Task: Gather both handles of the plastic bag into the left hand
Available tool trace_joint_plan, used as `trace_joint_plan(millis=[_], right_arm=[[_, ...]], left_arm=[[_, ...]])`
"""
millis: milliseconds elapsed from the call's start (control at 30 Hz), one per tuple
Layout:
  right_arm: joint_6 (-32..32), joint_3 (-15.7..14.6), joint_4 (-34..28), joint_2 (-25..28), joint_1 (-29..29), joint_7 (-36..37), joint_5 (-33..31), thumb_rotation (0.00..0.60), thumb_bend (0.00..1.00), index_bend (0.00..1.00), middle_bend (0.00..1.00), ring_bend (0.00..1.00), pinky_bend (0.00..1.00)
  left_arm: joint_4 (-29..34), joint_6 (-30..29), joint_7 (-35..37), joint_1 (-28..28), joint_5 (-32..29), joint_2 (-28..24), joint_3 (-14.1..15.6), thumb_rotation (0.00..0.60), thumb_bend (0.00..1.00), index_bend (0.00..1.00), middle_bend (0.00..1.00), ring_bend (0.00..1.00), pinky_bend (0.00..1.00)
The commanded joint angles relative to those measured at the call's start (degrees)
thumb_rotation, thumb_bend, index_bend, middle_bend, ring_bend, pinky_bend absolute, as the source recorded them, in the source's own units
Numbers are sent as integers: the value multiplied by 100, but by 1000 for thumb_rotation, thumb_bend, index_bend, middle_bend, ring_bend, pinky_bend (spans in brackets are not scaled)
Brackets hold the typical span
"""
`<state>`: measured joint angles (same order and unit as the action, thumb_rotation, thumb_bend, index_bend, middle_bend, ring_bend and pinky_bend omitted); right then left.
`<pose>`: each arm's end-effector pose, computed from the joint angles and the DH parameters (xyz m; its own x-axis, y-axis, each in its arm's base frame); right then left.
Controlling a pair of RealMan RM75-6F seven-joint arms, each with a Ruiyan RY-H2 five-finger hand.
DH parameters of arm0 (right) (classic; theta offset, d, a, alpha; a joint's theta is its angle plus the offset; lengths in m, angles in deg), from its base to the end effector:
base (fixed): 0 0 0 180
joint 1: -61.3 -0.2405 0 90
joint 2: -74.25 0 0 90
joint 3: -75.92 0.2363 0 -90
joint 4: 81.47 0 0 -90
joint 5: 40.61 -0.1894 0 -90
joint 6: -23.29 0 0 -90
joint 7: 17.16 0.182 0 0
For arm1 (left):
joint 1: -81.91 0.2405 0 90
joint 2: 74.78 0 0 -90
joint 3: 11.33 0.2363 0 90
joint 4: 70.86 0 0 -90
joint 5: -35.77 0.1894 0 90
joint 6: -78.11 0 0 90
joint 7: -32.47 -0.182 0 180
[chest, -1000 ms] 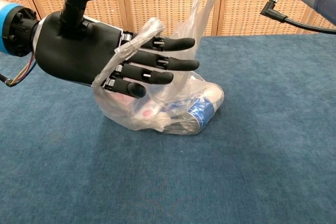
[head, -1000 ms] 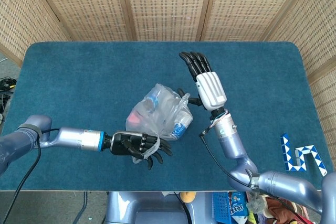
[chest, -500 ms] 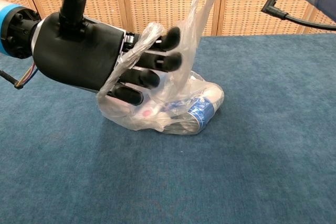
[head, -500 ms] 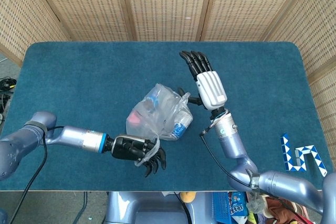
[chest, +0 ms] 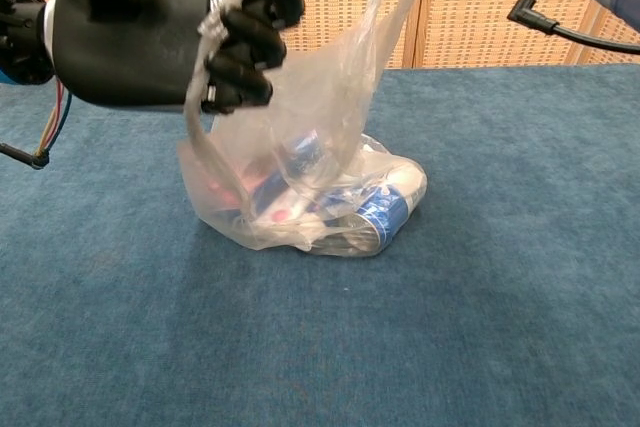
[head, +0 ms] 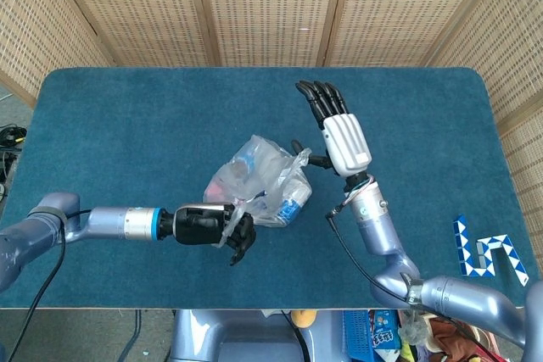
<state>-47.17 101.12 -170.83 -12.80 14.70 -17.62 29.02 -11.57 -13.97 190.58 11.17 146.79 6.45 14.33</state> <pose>-0.0277 -0.3957 0.0987 -0.1165 0.0450 0.9922 -0.8812 -0.4656 -0.0823 -0.0349 0.3138 0.0399 -0.3957 0.7625 -0.5118 0.4309 0.6463 0.6298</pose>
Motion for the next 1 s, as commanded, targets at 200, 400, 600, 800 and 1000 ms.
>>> trace_joint_plan(millis=[200,400,600,800,1000], right_arm=[[-14,34,-73,86,16,105,72,600,407,0,110,59,13],[-24,30,-139,123,26,117,98,600,408,0,111,59,13],[-40,6,-188,142,32,136,159,600,409,0,112,60,13],[-70,55,-233,154,28,262,198,600,408,0,119,59,13],[-78,180,-409,245,-46,320,286,600,407,0,121,59,13]], left_arm=[[1891,867,-2844,804,-1792,-851,-798,459,90,463,459,458,451],[2449,1055,-3822,1222,-2403,-954,-1305,512,92,440,429,440,438],[2662,1201,-4616,1607,-2733,-877,-1793,521,93,422,405,422,431],[2760,1327,-5346,1877,-2914,-787,-2139,525,92,389,376,401,421],[2794,1430,-5977,2113,-2935,-743,-2446,523,93,366,357,384,407]])
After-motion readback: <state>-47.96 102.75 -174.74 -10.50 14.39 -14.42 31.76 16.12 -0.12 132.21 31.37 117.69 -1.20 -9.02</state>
